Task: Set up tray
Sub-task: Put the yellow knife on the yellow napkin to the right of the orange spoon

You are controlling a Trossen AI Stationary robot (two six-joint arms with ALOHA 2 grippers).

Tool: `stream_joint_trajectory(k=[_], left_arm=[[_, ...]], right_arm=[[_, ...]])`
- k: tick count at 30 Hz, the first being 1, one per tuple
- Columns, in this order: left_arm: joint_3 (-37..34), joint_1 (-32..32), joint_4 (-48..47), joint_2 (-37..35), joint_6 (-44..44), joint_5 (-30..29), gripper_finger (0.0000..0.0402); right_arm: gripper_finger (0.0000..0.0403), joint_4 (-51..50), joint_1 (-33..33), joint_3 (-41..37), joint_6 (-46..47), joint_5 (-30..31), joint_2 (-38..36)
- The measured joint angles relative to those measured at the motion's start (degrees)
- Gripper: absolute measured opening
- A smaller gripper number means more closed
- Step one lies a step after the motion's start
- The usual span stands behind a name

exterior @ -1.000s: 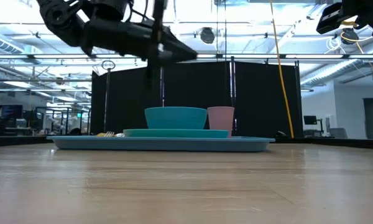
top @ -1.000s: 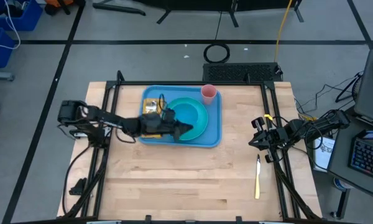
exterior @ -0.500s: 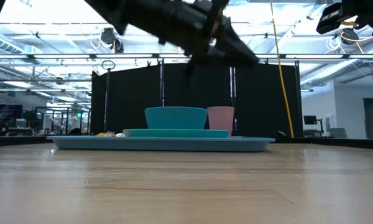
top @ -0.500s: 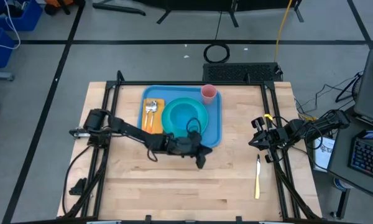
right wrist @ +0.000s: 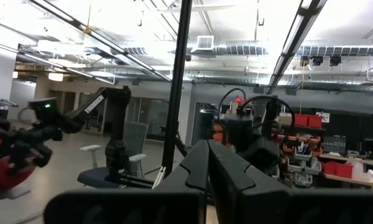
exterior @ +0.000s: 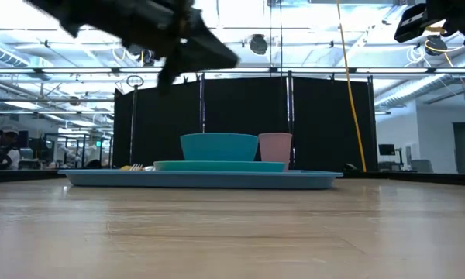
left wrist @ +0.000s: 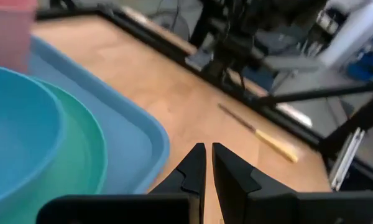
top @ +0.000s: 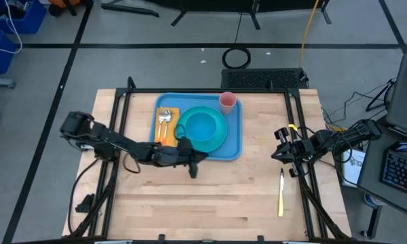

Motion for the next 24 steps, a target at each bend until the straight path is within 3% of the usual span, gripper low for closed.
stream_joint_trajectory(k=[7,9,14,18,24], left_arm=[[-14.3,-0.3,12.3,-7.5,-0.1,-0.4,0.003],[-17.2,-0.3,12.4,-9.8,-1.4,-0.4,0.003],[-21.9,0.1,12.1,-15.4,-1.4,1.0,0.003],[-24.5,0.1,12.3,-20.3,1.7,5.6,0.003],[-29.2,-0.3,12.0,-26.7,4.7,5.0,0.003]], right_arm=[[0.0004,0.4,0.0,0.0,0.0,0.0,0.3],[0.0004,2.1,0.0,0.0,1.8,0.0,0.5],[0.0004,2.2,0.0,0.0,16.5,0.0,0.6],[0.0004,6.8,-0.1,0.0,16.7,0.1,0.6],[0.0004,10.2,0.0,0.0,22.4,-0.2,0.6]])
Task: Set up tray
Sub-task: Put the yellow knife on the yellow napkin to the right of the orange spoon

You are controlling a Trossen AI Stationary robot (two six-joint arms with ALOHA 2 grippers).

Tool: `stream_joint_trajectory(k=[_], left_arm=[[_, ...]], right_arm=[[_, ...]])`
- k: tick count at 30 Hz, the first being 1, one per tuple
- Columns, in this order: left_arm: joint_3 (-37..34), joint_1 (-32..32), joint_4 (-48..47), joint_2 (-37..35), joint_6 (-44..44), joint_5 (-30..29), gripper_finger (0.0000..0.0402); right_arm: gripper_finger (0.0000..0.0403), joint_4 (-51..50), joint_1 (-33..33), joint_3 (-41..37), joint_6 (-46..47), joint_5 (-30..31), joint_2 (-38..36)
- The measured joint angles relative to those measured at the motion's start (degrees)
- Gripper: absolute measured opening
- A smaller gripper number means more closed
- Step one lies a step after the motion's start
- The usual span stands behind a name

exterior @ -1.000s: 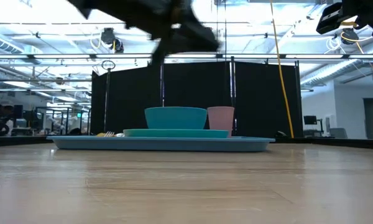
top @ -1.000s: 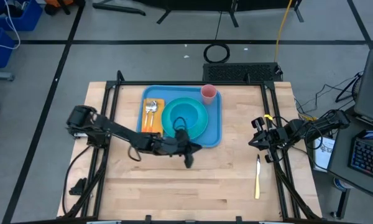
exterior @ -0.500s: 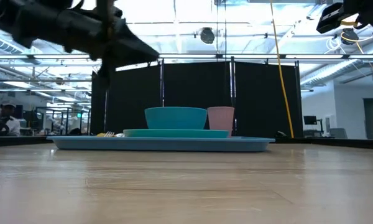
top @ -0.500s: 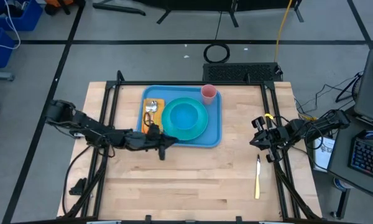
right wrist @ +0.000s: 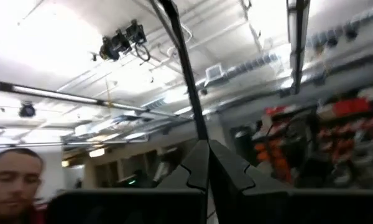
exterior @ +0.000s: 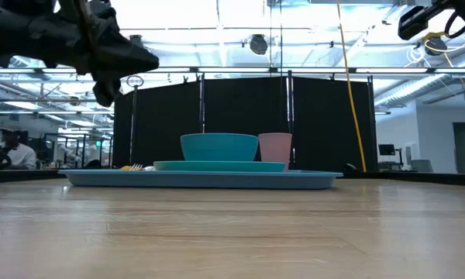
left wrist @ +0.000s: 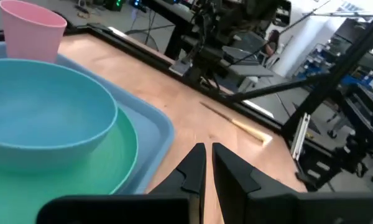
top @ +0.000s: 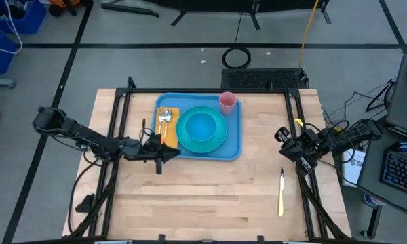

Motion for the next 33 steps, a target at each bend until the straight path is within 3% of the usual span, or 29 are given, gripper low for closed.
stream_joint_trajectory(k=[3,9,17,21,25,33], left_arm=[[-1.8,0.9,0.0,-3.1,0.1,-1.8,0.003],[-4.0,3.0,0.1,-7.3,1.2,-1.8,0.003],[-4.6,3.1,0.0,-7.8,1.4,-1.4,0.003],[-4.6,3.1,0.0,-7.8,2.2,-1.4,0.003],[-4.6,3.1,0.0,-7.8,2.9,-1.4,0.003],[-4.6,2.7,0.0,-7.7,2.7,-1.3,0.0031]], right_arm=[[0.0004,-0.7,0.1,0.1,3.5,-1.3,0.8],[0.0008,-7.7,0.0,1.5,12.6,10.1,7.0],[0.0068,-13.4,2.4,11.2,15.1,13.7,23.4],[0.0086,-31.7,4.8,21.5,18.6,17.7,33.0],[0.0089,-50.4,6.5,34.0,26.6,18.1,40.8],[0.0089,-86.4,9.0,50.6,52.6,7.1,54.3]])
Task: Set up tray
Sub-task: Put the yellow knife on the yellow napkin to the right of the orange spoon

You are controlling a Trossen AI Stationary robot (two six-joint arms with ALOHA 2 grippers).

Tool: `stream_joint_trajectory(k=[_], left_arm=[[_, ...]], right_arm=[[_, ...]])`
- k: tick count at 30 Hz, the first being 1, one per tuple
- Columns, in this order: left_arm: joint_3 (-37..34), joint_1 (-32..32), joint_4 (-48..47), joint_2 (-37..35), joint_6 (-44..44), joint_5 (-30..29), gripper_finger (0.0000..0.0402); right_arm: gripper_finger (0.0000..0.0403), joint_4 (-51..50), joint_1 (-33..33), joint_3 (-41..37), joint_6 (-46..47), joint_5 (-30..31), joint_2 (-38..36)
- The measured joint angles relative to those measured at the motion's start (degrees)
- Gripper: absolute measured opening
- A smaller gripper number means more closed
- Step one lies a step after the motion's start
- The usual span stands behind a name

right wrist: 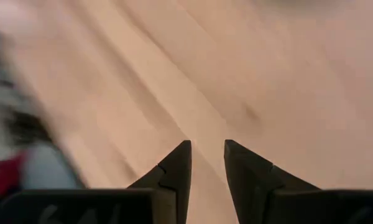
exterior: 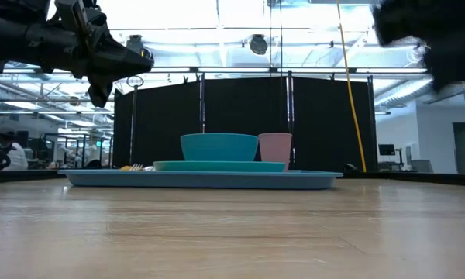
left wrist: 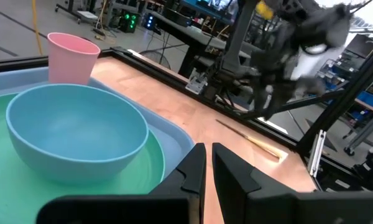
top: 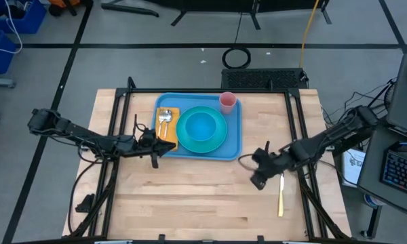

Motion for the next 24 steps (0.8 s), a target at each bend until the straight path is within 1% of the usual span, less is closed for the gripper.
stream_joint_trajectory(k=[3,5,8,14,17,21,24], left_arm=[[0.0,-0.6,0.0,0.0,0.0,0.0,0.0031],[0.0,-1.2,0.0,0.0,0.1,0.0,0.0031],[0.0,-2.1,-0.4,0.0,0.3,0.0,0.0031],[0.0,-3.6,-0.4,0.0,2.1,0.0,0.0031],[0.0,-4.1,-0.4,0.0,1.7,-0.1,0.0031],[0.0,-4.7,-0.4,0.0,1.7,-0.1,0.0031],[0.0,-5.4,-0.3,0.0,1.2,-0.1,0.0031]], right_arm=[[0.0089,-10.2,1.7,2.0,8.9,-6.3,3.7],[0.0092,-13.9,3.6,2.2,14.3,-10.4,4.9],[0.0109,-16.8,7.7,1.6,21.9,-15.7,6.5],[0.0159,-17.2,14.3,1.6,33.2,-15.8,6.9],[0.0178,-16.0,17.5,0.3,38.0,-13.0,6.9],[0.0193,-8.6,21.1,-4.8,46.3,-12.9,6.9],[0.0194,-1.4,23.7,-8.5,50.8,-12.8,6.9]])
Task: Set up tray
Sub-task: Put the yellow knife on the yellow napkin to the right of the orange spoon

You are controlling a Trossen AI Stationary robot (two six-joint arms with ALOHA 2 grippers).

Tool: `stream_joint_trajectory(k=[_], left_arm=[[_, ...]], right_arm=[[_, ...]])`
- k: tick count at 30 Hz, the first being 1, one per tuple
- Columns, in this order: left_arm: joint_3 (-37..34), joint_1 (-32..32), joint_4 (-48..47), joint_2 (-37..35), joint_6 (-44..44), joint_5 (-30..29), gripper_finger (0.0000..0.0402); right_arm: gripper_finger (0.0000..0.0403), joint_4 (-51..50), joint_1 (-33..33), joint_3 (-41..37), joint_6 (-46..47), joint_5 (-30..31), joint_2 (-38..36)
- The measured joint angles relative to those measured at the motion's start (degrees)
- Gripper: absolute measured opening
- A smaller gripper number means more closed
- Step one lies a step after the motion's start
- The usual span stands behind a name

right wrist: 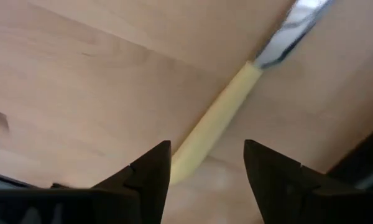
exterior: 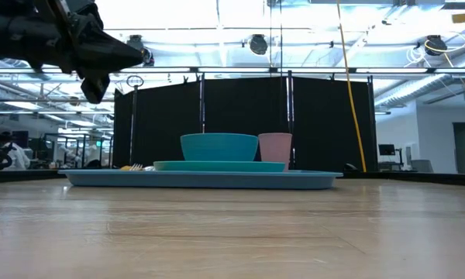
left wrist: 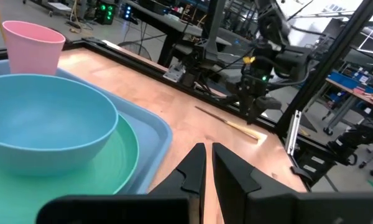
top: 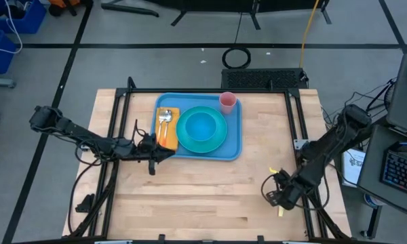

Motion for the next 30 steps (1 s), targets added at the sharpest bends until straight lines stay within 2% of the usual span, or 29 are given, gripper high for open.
stream_joint_trajectory(k=[5,11,23,30], left_arm=[[0.0,-1.4,0.0,0.0,-0.5,-1.6,0.0031],[0.0,-3.3,0.0,0.0,-0.9,-3.0,0.0031],[0.0,-6.1,0.0,0.0,-0.9,-6.2,0.0031],[0.0,-6.8,0.0,0.0,-0.8,-6.3,0.0031]], right_arm=[[0.0191,6.2,2.4,-3.2,4.6,1.5,0.0],[0.019,5.8,3.2,-4.5,6.6,2.8,0.1],[0.019,7.9,2.8,-5.6,3.8,-0.2,5.7],[0.0184,8.0,2.8,-5.7,1.3,-0.4,6.0]])
